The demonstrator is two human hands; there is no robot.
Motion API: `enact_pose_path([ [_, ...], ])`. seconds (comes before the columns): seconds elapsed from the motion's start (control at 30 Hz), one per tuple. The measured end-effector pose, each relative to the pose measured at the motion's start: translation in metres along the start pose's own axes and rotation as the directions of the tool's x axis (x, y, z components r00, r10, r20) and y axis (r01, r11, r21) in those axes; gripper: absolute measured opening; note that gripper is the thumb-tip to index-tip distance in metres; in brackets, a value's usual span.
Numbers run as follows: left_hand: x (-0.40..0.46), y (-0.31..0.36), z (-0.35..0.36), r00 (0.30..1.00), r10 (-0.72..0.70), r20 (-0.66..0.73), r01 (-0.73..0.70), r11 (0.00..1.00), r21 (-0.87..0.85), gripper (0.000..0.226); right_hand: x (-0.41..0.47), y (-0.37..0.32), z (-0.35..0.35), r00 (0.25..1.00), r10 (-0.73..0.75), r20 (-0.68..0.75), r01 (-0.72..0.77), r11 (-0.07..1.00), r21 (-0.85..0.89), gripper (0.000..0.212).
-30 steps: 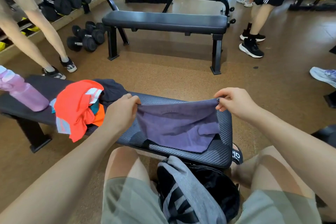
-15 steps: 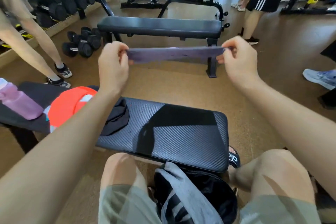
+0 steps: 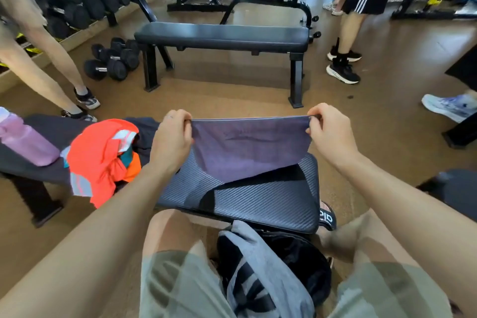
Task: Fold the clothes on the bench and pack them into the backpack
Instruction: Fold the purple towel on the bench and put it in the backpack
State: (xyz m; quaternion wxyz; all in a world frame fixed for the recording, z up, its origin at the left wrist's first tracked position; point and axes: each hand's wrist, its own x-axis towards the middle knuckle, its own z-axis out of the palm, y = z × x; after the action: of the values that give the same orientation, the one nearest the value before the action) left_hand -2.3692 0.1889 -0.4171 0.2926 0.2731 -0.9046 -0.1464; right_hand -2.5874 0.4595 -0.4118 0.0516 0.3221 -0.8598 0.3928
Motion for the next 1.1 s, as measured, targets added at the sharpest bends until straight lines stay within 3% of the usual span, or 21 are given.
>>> enact_pose_path([
  [0.07, 0.010, 0.008, -0.011, 0.996, -0.017, -0.093, 0.013, 0.999, -0.050, 0.017, 0.009, -0.013, -0.008, 1.000, -0.020, -0.014, 0.021, 0.999, 0.049, 0.017],
  [0.17, 0.022, 0.014, -0.024, 0.956, 0.014, -0.292, -0.042, 0.995, -0.090, 0.017, 0.021, -0.027, -0.016, 0.966, -0.163, -0.199, 0.180, 0.981, 0.068, 0.016],
  [0.3, 0.024, -0.003, -0.017, 1.000, -0.021, -0.019, 0.021, 1.000, 0.007, 0.018, 0.023, -0.025, -0.012, 0.998, -0.045, -0.043, 0.045, 0.999, 0.009, 0.018],
  [0.4, 0.030, -0.001, -0.021, 0.995, -0.036, -0.096, 0.034, 0.999, -0.023, 0.017, 0.021, -0.028, -0.012, 0.998, -0.012, -0.057, 0.014, 0.999, 0.043, 0.016],
  [0.57, 0.036, 0.007, -0.027, 0.992, -0.125, -0.028, 0.120, 0.985, -0.122, 0.018, 0.028, -0.033, -0.014, 0.997, 0.068, -0.039, -0.063, 0.992, 0.113, 0.018],
  [0.7, 0.050, 0.005, -0.022, 0.993, -0.095, -0.068, 0.089, 0.992, -0.089, 0.018, 0.048, -0.033, -0.009, 0.998, 0.044, -0.048, -0.041, 0.996, 0.076, 0.018],
  [0.93, 0.062, 0.011, -0.015, 0.962, -0.003, -0.272, -0.043, 0.986, -0.162, 0.015, 0.065, -0.036, -0.008, 0.964, -0.038, -0.263, 0.075, 0.988, 0.135, 0.016],
  [1.0, 0.041, 0.004, -0.007, 0.974, 0.066, -0.216, -0.100, 0.984, -0.149, 0.012, 0.037, -0.029, -0.007, 0.968, -0.025, -0.249, 0.071, 0.981, 0.179, 0.013],
  [1.1, -0.012, -0.028, 0.016, 0.989, 0.124, 0.075, -0.114, 0.986, -0.119, 0.021, -0.034, 0.000, 0.013, 0.999, 0.047, -0.024, -0.043, 0.990, 0.135, 0.012],
])
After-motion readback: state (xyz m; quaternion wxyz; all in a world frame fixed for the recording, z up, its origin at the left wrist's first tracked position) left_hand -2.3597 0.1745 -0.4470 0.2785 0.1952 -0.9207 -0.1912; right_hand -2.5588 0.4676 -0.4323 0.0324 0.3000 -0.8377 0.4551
